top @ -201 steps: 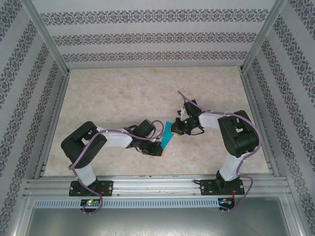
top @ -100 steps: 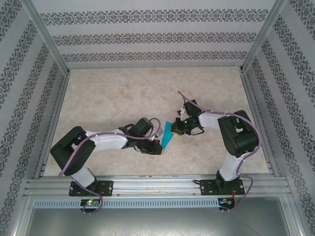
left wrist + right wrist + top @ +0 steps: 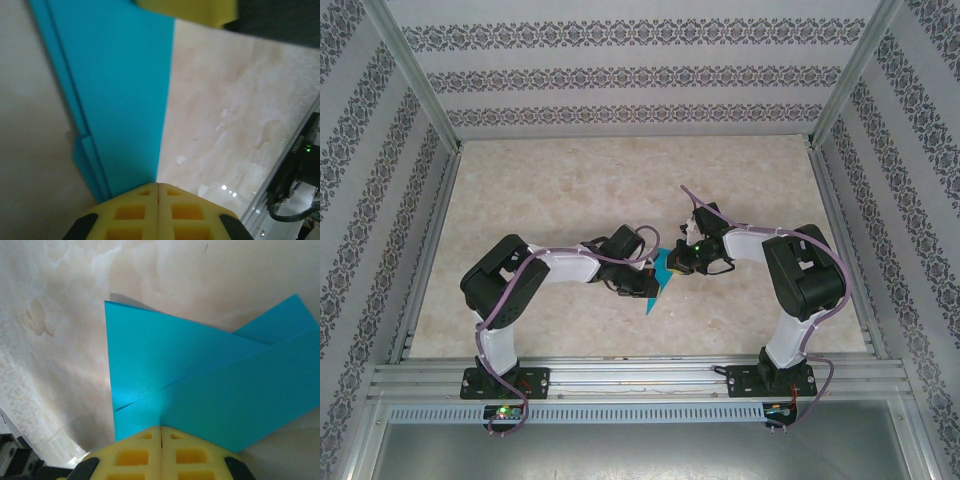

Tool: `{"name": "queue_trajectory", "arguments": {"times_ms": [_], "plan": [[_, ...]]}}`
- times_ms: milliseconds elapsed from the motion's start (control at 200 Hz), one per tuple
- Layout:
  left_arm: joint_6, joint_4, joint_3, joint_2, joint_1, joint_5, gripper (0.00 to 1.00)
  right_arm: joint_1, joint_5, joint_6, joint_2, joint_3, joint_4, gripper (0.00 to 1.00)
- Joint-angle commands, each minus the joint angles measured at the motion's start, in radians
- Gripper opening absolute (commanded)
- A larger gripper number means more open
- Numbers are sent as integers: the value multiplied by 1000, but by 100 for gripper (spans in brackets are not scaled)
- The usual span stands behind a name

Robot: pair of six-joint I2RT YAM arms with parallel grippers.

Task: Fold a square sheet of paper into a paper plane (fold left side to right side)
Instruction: Fold the wing for the fifth time at the center of the table.

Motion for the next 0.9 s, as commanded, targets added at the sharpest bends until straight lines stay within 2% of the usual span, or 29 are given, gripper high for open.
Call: {"name": "queue_trajectory", "arguments": {"times_ms": [0, 380, 595, 894], "plan": [[32, -52, 9, 14, 8, -41, 1, 23, 106, 12, 30, -25, -104, 0], [35, -61, -50, 18, -5, -82, 0, -21, 26, 7, -67, 43, -65, 0], [34, -54, -54, 14, -7, -77, 0, -53, -9, -6, -26, 60, -35, 0], [20, -31, -54, -8, -7, -58, 0, -68, 32, -17, 46, 63, -63, 0]]}}
